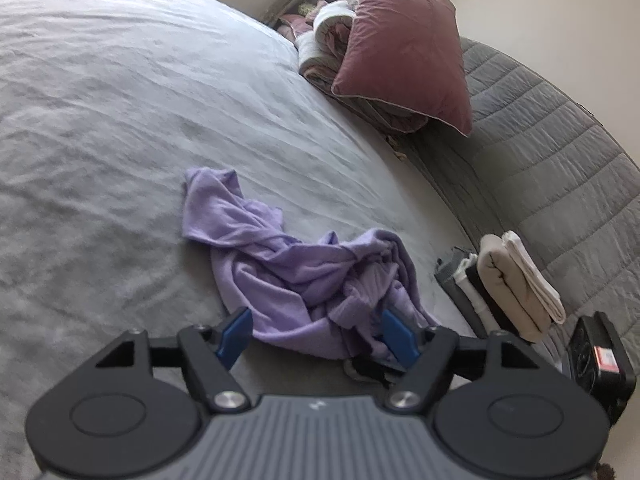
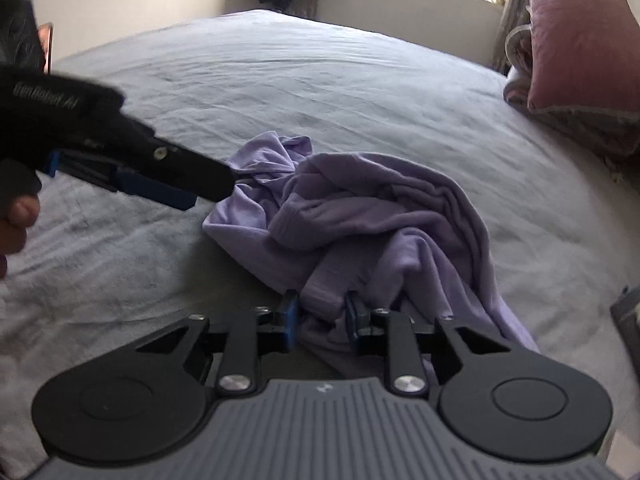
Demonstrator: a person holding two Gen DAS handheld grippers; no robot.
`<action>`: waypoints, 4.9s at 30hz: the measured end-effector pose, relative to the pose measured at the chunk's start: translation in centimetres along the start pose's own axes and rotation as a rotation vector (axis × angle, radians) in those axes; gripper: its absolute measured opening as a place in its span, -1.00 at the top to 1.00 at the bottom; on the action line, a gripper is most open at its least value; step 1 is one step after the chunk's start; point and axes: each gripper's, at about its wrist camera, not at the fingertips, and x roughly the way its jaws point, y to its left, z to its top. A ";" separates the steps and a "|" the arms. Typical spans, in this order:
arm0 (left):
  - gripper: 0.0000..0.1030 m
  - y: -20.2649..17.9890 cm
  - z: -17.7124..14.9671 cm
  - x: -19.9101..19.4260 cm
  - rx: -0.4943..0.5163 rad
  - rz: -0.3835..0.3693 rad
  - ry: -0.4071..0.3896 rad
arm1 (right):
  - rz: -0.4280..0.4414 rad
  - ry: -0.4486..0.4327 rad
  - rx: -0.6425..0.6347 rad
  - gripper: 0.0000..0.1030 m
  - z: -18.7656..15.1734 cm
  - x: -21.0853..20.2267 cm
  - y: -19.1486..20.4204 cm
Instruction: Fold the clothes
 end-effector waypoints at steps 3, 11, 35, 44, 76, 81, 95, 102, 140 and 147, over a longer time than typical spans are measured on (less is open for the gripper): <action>-0.52 0.1 -0.2 0.3 -0.024 -0.033 0.031 | 0.073 -0.013 0.085 0.52 -0.1 -1.2 -1.1; -0.56 1.0 -1.0 0.5 -0.128 -0.112 0.072 | 0.347 -0.033 0.324 0.82 -0.1 -3.4 -2.9; -0.10 2.5 -2.6 -0.1 -0.178 -0.094 0.183 | 0.816 0.014 0.216 0.82 0.8 -5.1 3.8; -0.09 3.7 -3.1 -2.2 -0.160 -0.058 0.151 | 0.810 0.126 0.080 0.65 -0.6 -4.2 5.6; -0.10 6.0 -4.1 -7.5 -0.095 -0.006 0.098 | 0.194 0.028 0.023 0.41 2.9 4.2 6.1; -0.10 4.9 -4.5 -7.2 -0.057 -0.068 0.143 | 0.083 0.031 -0.075 0.88 2.1 4.3 6.8; 0.68 1.5 -8.3 -4.3 0.068 -0.162 0.296 | 0.209 0.088 0.162 0.29 1.9 2.7 4.0; 0.83 -0.2 -9.5 -4.4 0.192 -0.156 0.278 | 0.175 0.102 0.064 0.08 2.0 3.4 6.2; 0.74 0.8 -9.3 -3.3 0.076 -0.105 0.227 | 0.415 0.105 0.536 0.51 0.6 3.0 -0.9; 0.74 0.7 -9.4 -3.3 0.087 -0.104 0.229 | 0.271 0.101 0.240 0.15 2.0 3.2 4.3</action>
